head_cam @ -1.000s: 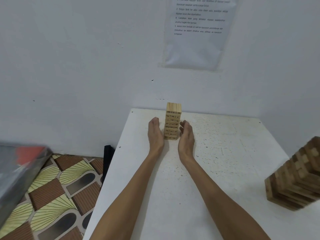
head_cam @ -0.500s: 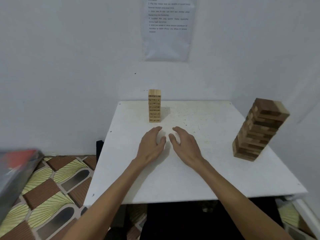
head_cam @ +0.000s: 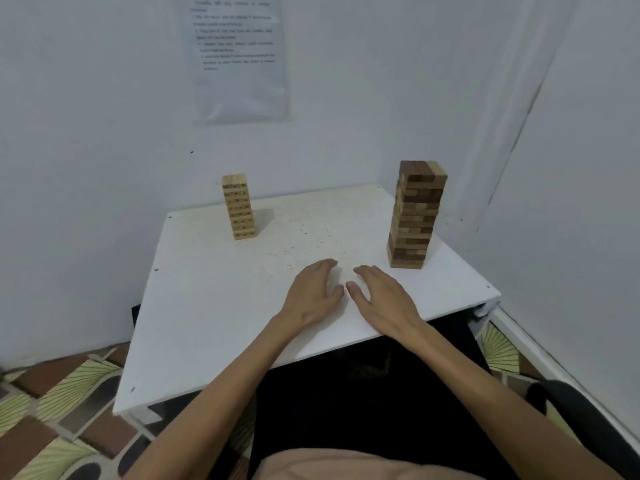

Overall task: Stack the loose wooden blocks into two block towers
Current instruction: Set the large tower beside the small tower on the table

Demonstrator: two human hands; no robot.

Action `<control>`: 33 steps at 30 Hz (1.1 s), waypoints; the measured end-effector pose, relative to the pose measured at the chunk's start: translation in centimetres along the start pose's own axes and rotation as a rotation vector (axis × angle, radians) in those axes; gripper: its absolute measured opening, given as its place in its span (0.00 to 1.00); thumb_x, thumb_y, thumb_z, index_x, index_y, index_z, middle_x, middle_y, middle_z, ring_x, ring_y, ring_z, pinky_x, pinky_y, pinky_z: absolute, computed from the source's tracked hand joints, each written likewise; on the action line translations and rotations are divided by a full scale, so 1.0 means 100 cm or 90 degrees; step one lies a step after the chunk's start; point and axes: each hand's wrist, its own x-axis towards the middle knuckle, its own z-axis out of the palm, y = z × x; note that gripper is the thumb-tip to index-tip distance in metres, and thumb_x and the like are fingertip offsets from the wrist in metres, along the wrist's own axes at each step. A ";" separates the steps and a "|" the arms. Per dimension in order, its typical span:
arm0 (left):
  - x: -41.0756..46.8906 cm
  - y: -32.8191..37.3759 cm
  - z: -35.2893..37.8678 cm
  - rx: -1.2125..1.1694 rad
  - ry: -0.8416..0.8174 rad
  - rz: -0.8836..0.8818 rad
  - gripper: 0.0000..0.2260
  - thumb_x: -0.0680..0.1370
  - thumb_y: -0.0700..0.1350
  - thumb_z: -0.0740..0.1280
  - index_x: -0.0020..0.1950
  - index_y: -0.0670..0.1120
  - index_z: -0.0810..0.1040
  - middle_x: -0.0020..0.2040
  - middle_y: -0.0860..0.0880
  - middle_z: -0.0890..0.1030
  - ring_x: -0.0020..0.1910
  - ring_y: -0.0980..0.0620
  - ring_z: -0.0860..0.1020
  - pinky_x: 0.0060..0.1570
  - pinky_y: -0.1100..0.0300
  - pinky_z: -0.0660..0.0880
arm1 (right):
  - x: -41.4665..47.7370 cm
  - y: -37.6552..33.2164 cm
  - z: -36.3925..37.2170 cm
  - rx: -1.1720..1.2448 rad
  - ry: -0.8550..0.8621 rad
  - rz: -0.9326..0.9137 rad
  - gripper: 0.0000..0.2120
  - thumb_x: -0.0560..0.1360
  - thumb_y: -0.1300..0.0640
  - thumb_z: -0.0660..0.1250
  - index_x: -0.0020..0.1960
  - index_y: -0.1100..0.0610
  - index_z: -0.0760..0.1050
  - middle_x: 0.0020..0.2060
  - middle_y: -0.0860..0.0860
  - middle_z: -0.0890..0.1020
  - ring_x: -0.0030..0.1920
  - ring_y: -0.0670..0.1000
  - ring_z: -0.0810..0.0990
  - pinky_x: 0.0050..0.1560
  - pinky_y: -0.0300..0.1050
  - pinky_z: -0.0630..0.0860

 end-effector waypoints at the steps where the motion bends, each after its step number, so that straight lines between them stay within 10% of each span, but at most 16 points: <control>1: 0.001 0.006 0.004 0.000 -0.009 0.007 0.29 0.81 0.53 0.63 0.79 0.43 0.67 0.78 0.45 0.70 0.77 0.47 0.67 0.74 0.56 0.62 | -0.004 0.006 -0.002 0.003 0.004 0.008 0.26 0.86 0.41 0.55 0.78 0.53 0.67 0.76 0.49 0.70 0.76 0.50 0.66 0.70 0.44 0.64; 14: 0.032 0.050 0.052 0.000 -0.043 0.039 0.28 0.82 0.55 0.65 0.78 0.43 0.67 0.76 0.44 0.72 0.74 0.44 0.70 0.72 0.52 0.66 | -0.031 0.065 -0.041 0.006 0.092 0.097 0.24 0.86 0.43 0.56 0.74 0.56 0.72 0.71 0.52 0.76 0.72 0.53 0.73 0.70 0.48 0.68; 33: 0.093 0.067 0.060 -0.191 -0.103 -0.057 0.53 0.72 0.55 0.78 0.83 0.43 0.46 0.78 0.45 0.68 0.77 0.45 0.67 0.67 0.54 0.68 | 0.019 0.109 -0.057 0.115 0.073 0.183 0.40 0.76 0.46 0.73 0.81 0.54 0.57 0.76 0.52 0.72 0.75 0.56 0.70 0.74 0.51 0.66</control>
